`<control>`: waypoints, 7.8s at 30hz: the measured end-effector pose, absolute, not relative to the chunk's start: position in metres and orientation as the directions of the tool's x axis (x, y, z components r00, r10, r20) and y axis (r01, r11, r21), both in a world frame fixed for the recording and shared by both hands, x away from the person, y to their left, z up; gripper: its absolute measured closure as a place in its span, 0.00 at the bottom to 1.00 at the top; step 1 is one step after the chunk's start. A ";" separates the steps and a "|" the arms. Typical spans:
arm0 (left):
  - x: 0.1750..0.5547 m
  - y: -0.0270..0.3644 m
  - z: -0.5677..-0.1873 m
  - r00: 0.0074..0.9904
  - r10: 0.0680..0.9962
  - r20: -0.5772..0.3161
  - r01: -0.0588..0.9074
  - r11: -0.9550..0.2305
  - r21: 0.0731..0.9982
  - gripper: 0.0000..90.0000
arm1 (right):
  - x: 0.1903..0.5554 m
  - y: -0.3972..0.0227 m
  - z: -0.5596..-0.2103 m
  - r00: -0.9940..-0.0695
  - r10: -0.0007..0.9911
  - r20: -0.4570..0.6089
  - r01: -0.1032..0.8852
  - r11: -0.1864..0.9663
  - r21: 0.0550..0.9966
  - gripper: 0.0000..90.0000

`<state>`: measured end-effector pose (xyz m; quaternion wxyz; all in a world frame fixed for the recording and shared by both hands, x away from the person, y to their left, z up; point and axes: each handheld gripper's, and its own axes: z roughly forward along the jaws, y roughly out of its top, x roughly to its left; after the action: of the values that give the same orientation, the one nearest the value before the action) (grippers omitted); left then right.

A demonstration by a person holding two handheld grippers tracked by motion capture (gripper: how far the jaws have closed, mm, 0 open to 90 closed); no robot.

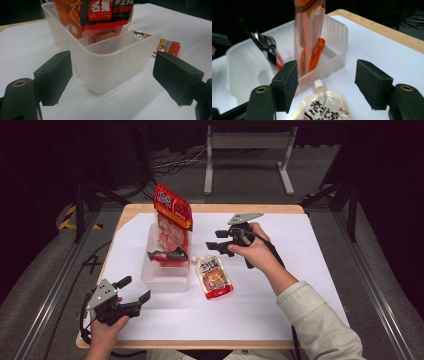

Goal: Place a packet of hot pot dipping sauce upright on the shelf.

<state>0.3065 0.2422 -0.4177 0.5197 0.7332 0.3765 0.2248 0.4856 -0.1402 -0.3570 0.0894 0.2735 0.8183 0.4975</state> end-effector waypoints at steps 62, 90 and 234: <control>0.307 0.242 -0.418 0.615 0.786 -0.066 0.323 -0.175 0.930 0.19 | 0.491 -0.103 -0.439 -0.811 0.583 0.045 0.466 0.598 0.653 0.25; 0.307 0.243 -0.418 0.616 0.785 -0.067 0.323 -0.175 0.930 0.19 | 0.485 -0.104 -0.430 -0.785 0.614 0.080 0.523 0.588 0.618 0.94; 0.303 0.244 -0.418 0.611 0.790 -0.056 0.313 -0.176 0.933 0.19 | 0.416 -0.016 -0.350 -0.881 0.470 -0.054 0.059 0.222 0.973 0.95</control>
<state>0.3033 0.2437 -0.4179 0.5195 0.7319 0.3767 0.2293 0.4163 -0.0161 -0.3499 0.1716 0.1732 0.7628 0.5990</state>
